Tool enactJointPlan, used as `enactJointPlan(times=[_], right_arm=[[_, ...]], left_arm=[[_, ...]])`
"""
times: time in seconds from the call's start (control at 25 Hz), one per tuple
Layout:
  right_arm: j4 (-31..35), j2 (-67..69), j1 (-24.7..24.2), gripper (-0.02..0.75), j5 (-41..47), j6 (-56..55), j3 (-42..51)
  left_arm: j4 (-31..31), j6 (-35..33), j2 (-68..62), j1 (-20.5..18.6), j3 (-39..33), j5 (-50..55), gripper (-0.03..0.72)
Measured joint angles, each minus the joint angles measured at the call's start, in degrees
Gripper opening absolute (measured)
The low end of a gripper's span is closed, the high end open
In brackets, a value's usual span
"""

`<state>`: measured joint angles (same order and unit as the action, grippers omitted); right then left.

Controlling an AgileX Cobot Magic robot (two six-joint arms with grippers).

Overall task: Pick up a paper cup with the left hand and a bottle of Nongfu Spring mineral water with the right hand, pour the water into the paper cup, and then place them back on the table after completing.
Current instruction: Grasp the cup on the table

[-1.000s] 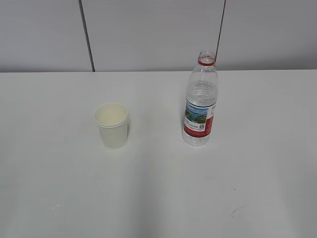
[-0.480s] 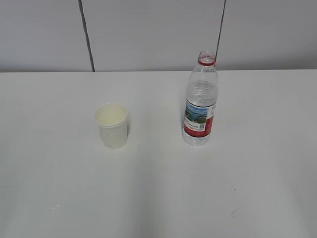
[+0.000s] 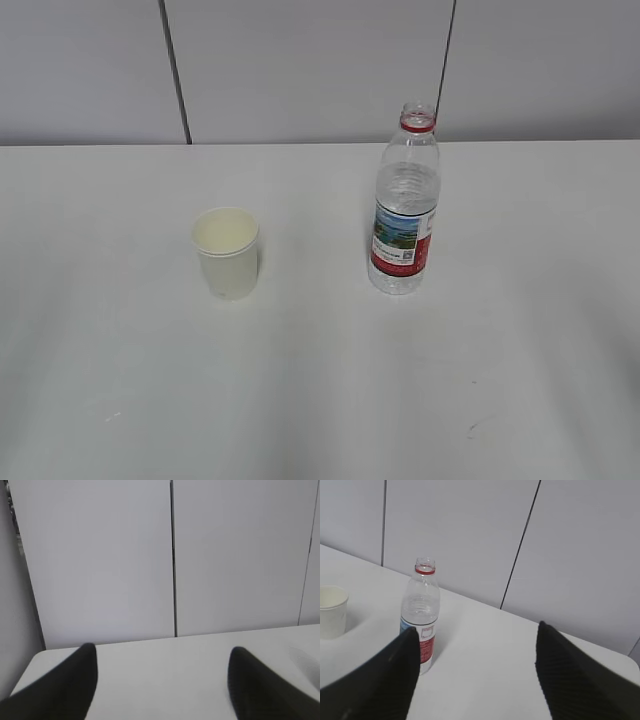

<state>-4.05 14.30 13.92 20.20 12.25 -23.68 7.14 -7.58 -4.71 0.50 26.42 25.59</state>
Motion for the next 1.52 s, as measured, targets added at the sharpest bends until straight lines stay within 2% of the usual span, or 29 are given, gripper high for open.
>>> enactJointPlan(times=[0.16, 0.64, 0.8, 1.08, 1.2, 1.28, 1.4, 1.52], right_arm=[[0.00, 10.18, 0.00, 0.534, -11.23, 0.09, 0.34], [0.00, 43.55, 0.00, 0.534, -44.53, -1.66, 0.35], [0.00, 47.61, 0.00, 0.534, -47.15, -3.08, 0.35], [0.00, 48.19, 0.00, 0.534, -46.18, -4.60, 0.45], [0.00, 48.92, 0.00, 0.534, -46.30, -4.64, 2.02], [0.00, 50.89, 0.00, 0.534, -49.55, -4.64, 3.96], [0.00, 54.75, 0.00, 0.534, -59.18, -4.76, 7.53], [0.00, 59.25, 0.00, 0.534, -65.74, -4.74, 9.28]], left_arm=[[2.24, -0.26, -6.69, 0.00, -3.79, -10.81, 0.501], [-0.80, -0.13, -33.82, 0.00, -4.40, -33.10, 0.489], [-2.28, 3.96, -38.87, 1.71, -7.03, -39.55, 0.490], [-3.99, 6.04, -42.98, 12.43, -12.13, -48.29, 0.490], [-4.04, 6.11, -46.24, 15.20, -13.13, -52.32, 0.490], [-4.12, 6.34, -49.32, 15.84, -13.98, -57.02, 0.490], [-4.35, 7.58, -54.97, 15.92, -15.56, -64.85, 0.490], [-7.14, 7.58, -61.63, 15.92, -15.93, -70.83, 0.490]])
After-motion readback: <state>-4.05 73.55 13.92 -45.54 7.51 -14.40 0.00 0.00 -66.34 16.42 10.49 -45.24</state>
